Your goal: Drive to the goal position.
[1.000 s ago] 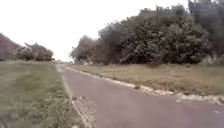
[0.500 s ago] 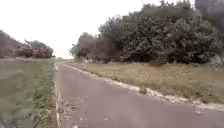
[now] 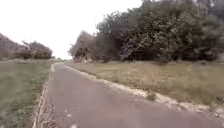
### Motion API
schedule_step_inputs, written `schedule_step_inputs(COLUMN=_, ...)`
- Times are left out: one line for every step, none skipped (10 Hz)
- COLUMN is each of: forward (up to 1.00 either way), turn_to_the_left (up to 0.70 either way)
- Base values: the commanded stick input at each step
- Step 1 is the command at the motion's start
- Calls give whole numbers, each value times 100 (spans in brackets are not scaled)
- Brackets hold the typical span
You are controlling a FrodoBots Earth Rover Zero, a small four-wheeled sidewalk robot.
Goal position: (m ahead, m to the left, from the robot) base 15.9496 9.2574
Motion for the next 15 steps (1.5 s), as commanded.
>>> schedule_step_inputs(forward=100, turn_to_the_left=39)
schedule_step_inputs(forward=100, turn_to_the_left=39)
schedule_step_inputs(forward=100, turn_to_the_left=39)
schedule_step_inputs(forward=100, turn_to_the_left=39)
schedule_step_inputs(forward=100, turn_to_the_left=39)
schedule_step_inputs(forward=100, turn_to_the_left=37)
schedule_step_inputs(forward=100, turn_to_the_left=25)
schedule_step_inputs(forward=100, turn_to_the_left=3)
schedule_step_inputs(forward=100, turn_to_the_left=0)
schedule_step_inputs(forward=100, turn_to_the_left=-1)
schedule_step_inputs(forward=100, turn_to_the_left=1)
schedule_step_inputs(forward=100, turn_to_the_left=1)
schedule_step_inputs(forward=100, turn_to_the_left=1)
schedule_step_inputs(forward=100, turn_to_the_left=1)
schedule_step_inputs(forward=100, turn_to_the_left=1)
